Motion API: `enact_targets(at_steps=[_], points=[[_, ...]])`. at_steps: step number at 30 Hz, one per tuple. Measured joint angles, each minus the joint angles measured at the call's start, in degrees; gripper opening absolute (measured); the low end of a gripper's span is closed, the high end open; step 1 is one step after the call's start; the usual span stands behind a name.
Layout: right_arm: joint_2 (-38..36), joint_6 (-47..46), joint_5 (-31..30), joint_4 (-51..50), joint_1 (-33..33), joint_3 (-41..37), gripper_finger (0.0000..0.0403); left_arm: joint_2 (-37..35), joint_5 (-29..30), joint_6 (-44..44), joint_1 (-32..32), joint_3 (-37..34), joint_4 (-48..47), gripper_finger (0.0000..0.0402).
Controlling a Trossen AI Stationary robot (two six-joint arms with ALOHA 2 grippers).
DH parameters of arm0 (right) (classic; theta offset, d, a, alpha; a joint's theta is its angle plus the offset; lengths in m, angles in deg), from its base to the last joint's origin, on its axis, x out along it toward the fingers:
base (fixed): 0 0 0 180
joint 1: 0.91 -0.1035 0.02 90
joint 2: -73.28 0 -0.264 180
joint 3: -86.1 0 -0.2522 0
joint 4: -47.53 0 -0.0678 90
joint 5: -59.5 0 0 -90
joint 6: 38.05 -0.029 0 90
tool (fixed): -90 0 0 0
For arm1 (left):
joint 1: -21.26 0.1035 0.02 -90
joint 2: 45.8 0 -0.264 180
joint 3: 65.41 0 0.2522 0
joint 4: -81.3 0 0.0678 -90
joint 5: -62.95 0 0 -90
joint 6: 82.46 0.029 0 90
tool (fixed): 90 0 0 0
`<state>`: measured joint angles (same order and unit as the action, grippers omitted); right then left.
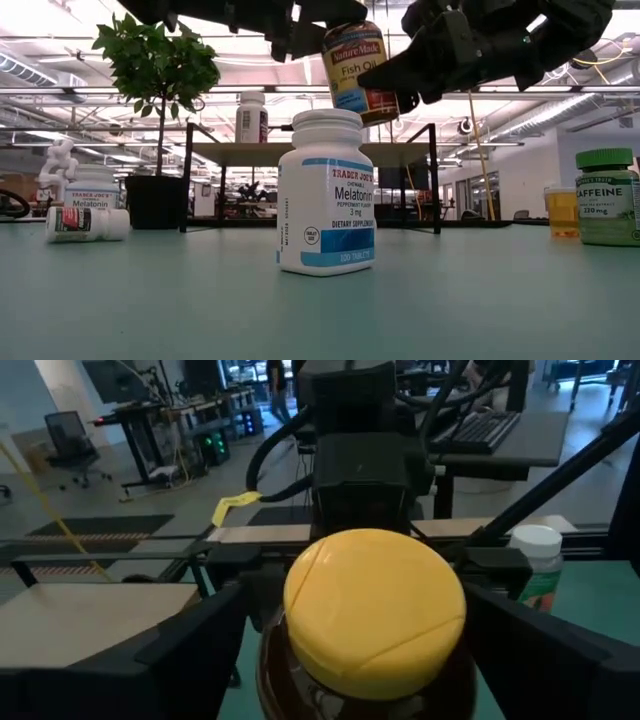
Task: Pick and place medicine bottles onto shelf by color
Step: Put the yellow pill bottle on the shelf
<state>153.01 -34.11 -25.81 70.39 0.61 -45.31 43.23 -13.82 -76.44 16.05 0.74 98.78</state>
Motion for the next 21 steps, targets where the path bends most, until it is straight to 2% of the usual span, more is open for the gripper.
enact_targets(at_steps=[6,15,21], points=[[0.0,0.2,0.0,0.0,0.0,0.0,0.0303,0.0,0.1,0.1,-0.1,0.0,0.7,0.0324],[-0.1,-0.4,-0.4,-0.1,0.0,0.0,0.0315,0.0,0.2,-0.3,0.0,0.0,0.8,0.0218],[-0.1,-1.1,-2.9,1.1,0.0,0.0,0.0364,-2.5,0.3,-2.2,0.6,-0.1,-3.5,0.0214]])
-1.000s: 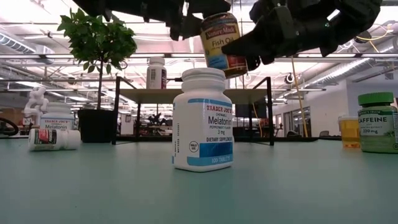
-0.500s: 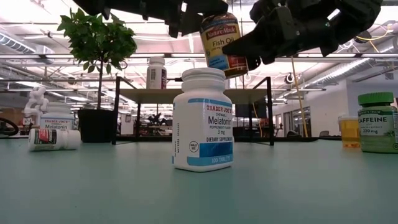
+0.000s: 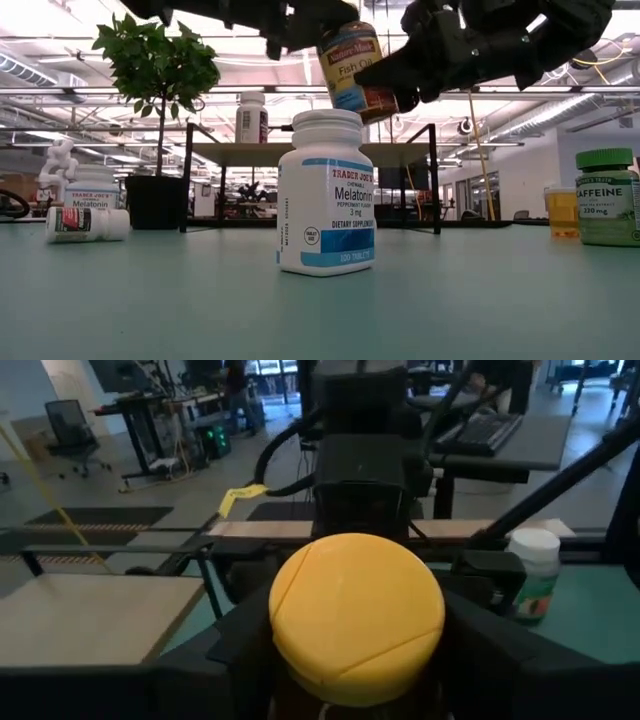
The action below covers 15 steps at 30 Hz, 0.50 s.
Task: Pick and place medicine bottles onto shelf by color
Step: Put the yellow pill bottle on the shelf
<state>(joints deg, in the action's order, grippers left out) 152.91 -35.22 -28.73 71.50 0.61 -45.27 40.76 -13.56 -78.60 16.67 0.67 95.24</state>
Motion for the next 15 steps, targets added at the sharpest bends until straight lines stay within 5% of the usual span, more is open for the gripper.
enact_targets(at_steps=[9,15], points=[[-0.9,-0.5,-1.1,0.9,0.0,0.0,0.0391,-10.9,11.4,0.1,2.0,-0.1,-17.2,0.0214],[-1.0,-0.2,-1.8,0.6,0.0,0.0,0.0391,-17.7,12.2,-0.5,8.9,-0.1,-25.7,0.0214]])
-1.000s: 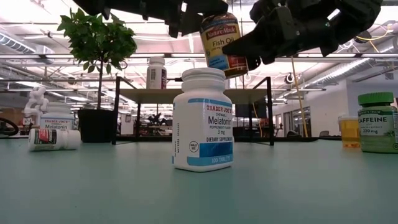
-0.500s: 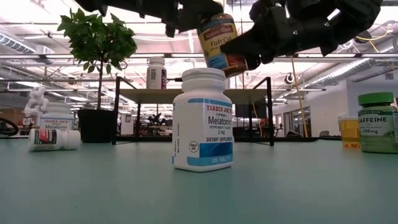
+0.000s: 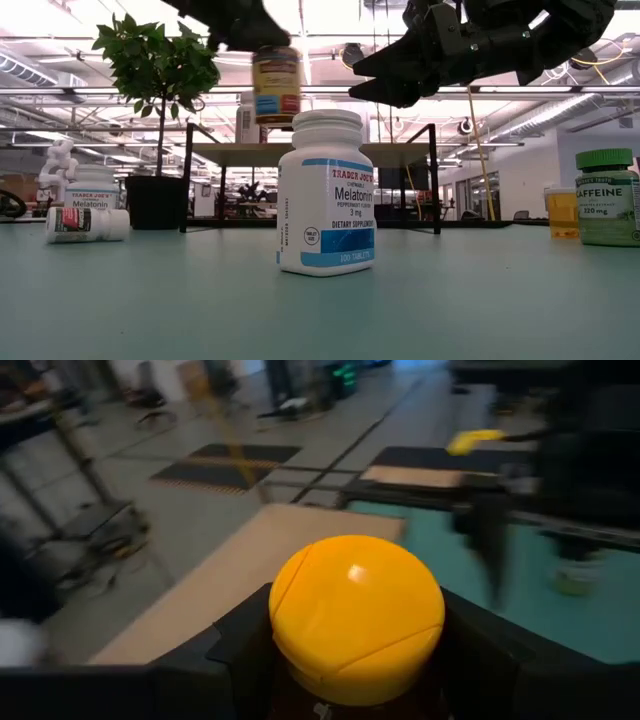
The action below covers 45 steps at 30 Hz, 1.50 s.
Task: Pick and place medicine bottles onto shelf by color
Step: Put the yellow pill bottle on the shelf
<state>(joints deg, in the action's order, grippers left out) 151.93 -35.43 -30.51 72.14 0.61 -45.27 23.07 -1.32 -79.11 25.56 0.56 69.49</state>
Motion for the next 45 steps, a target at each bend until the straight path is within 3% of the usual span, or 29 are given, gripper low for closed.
enact_targets(at_steps=[9,20,32,45], points=[[0.0,0.7,0.0,-0.5,0.0,0.0,0.0391,-1.4,-0.6,-2.1,12.1,0.0,-6.5,0.0214],[0.0,1.1,-0.2,-0.9,0.0,0.0,0.0391,-1.0,-4.7,-3.7,20.4,0.1,-6.2,0.0226],[0.0,1.1,-0.2,-0.7,0.0,0.0,0.0391,-1.0,-9.7,-1.0,25.8,0.1,-5.9,0.0235],[0.0,1.1,0.0,-0.9,0.0,0.0,0.0391,-0.9,-9.3,-2.1,26.2,0.1,-5.1,0.0254]])
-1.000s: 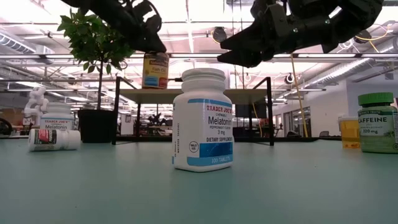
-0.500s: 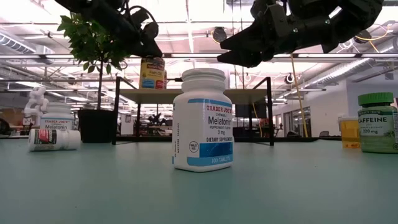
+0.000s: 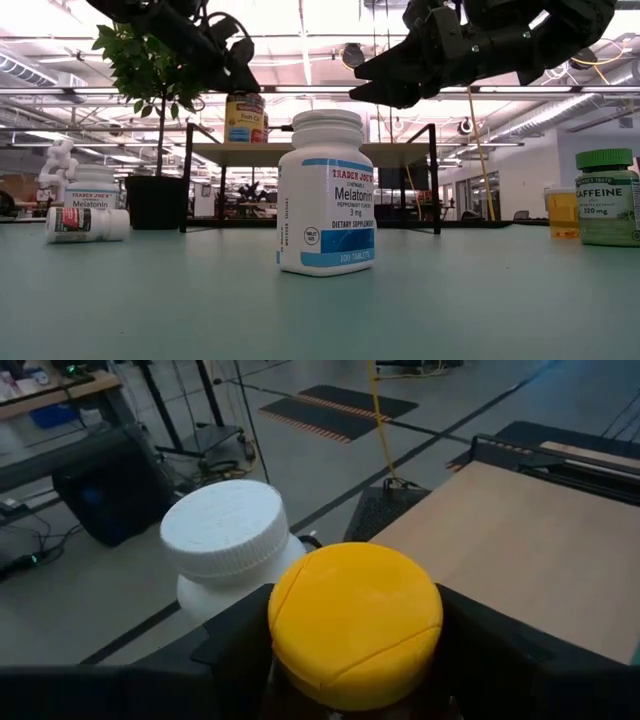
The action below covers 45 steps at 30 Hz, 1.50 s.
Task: Pick and place medicine bottles onto shelf by color
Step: Put the yellow pill bottle on the shelf, then put the large green pill bottle pill on the shelf
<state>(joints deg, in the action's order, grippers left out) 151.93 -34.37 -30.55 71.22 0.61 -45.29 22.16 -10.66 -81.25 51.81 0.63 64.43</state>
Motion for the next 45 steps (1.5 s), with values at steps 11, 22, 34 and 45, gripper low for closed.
enact_targets(at_steps=[11,22,34,45], points=[[0.0,0.2,-0.3,0.5,0.0,0.0,0.0392,-1.1,0.7,-0.6,0.1,0.0,-1.6,0.0330],[0.0,-2.4,-1.7,0.4,0.0,0.0,0.0392,-8.5,0.8,-4.4,-6.8,-0.1,-14.0,0.0325],[-0.1,-6.0,-7.0,-6.3,-0.8,0.0,0.0392,-10.1,9.9,-10.4,-16.7,-8.9,-20.3,0.0287],[-12.5,-10.1,-19.4,-31.2,-1.6,0.0,0.0391,-16.2,19.7,-11.1,-37.3,-27.7,11.1,0.0243]])
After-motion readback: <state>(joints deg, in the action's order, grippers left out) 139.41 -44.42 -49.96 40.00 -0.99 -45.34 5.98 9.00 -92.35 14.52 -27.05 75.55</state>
